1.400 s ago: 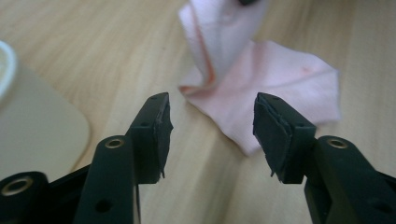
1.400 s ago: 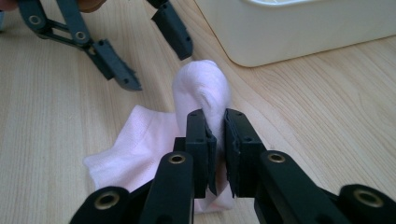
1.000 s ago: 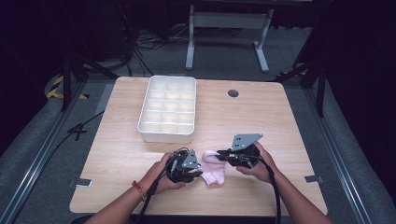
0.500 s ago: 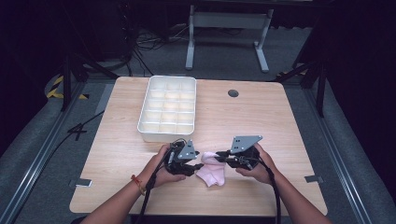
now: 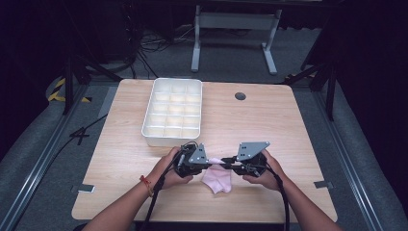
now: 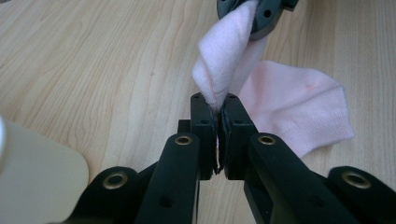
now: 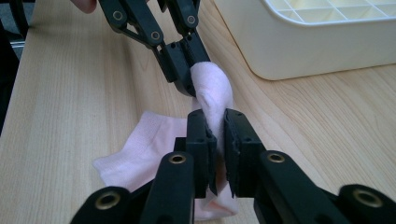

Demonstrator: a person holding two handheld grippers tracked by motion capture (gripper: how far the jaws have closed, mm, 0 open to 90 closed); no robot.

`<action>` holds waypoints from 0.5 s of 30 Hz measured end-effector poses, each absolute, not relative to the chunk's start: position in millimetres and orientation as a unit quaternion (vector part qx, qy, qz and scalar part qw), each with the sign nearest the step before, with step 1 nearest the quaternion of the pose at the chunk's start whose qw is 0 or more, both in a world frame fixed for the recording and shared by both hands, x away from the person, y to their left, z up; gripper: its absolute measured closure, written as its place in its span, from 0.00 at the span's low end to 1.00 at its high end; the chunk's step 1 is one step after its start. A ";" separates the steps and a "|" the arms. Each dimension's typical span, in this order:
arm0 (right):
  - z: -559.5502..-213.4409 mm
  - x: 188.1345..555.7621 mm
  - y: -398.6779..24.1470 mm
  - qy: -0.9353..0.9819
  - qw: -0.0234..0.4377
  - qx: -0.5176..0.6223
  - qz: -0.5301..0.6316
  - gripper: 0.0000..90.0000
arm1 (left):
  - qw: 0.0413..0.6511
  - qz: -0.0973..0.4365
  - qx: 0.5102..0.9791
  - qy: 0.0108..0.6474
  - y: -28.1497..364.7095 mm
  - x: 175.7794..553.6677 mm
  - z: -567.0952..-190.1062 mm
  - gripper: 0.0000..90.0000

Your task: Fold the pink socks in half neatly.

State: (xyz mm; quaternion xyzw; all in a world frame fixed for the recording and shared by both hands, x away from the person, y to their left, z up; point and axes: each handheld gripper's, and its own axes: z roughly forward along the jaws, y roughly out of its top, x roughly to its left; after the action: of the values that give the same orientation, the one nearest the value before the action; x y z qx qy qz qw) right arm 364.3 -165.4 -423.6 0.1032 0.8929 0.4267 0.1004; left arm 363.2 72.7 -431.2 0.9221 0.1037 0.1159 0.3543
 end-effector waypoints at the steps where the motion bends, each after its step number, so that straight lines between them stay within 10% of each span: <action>1: -423.6 364.1 -165.8 0.892 0.095 0.103 0.429 0.83 | 0.354 0.119 0.922 0.105 73.0 363.1 -431.1 0.96; 10: -431.7 365.6 -180.8 0.893 0.072 0.144 0.420 0.56 | 0.339 0.147 0.926 0.078 72.5 353.4 -430.9 0.96; 15: -435.1 360.7 -181.7 0.895 0.056 0.137 0.421 0.62 | 0.330 0.146 0.930 0.072 70.8 349.6 -435.6 0.96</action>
State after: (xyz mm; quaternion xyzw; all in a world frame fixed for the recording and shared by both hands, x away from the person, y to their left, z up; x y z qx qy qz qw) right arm 360.7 -181.7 -435.1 0.1373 0.8948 0.4211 0.0565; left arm 349.6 70.8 -435.6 0.9298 0.0719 0.1463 0.3301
